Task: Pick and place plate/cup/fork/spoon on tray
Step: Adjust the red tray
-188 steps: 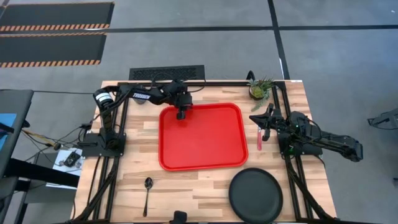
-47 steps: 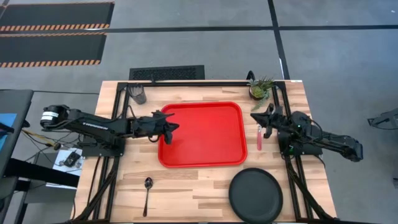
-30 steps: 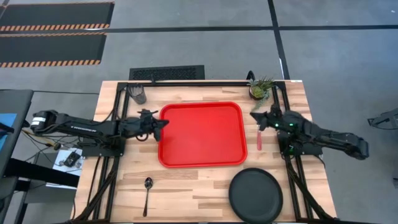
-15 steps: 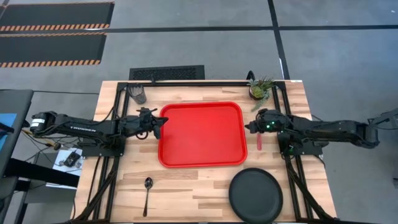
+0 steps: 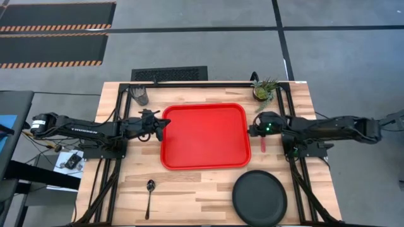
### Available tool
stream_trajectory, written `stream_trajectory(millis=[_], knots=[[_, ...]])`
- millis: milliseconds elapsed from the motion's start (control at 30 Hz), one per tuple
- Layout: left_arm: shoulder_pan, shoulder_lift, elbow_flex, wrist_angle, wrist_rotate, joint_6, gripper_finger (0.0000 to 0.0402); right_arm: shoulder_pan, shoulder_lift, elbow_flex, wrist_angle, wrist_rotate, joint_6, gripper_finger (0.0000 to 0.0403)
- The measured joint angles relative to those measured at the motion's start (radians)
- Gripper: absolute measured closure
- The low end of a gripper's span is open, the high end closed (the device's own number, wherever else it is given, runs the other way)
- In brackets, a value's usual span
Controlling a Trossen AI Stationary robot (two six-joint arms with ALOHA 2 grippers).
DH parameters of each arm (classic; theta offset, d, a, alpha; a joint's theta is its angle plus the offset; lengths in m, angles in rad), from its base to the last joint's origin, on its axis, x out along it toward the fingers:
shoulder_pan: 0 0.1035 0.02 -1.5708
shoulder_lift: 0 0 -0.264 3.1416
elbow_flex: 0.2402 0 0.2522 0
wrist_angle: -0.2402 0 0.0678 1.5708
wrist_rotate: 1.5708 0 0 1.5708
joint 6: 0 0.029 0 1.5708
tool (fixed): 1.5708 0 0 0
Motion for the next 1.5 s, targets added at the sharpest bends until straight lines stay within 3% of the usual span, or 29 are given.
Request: stream_trajectory(millis=[467, 700, 900, 1500], knots=[[0.0, 0.0, 0.0, -0.018, -0.004, -0.006, 0.0401, 0.0, 0.213, 0.076, 0.001, -0.056, 0.01, 0.0296], [0.0, 0.0, 0.0, -0.017, -0.005, -0.011, 0.0401, 0.03, 0.23, 0.091, -0.003, -0.059, 0.087, 0.0333], [0.0, 0.0, 0.0, -0.017, -0.005, -0.011, 0.0401, 0.074, 0.23, 0.092, -0.031, -0.056, 0.148, 0.0337], [0.0, 0.0, 0.0, -0.017, -0.005, -0.011, 0.0401, 0.206, 0.227, 0.093, -0.095, 0.106, 0.485, 0.0338]])
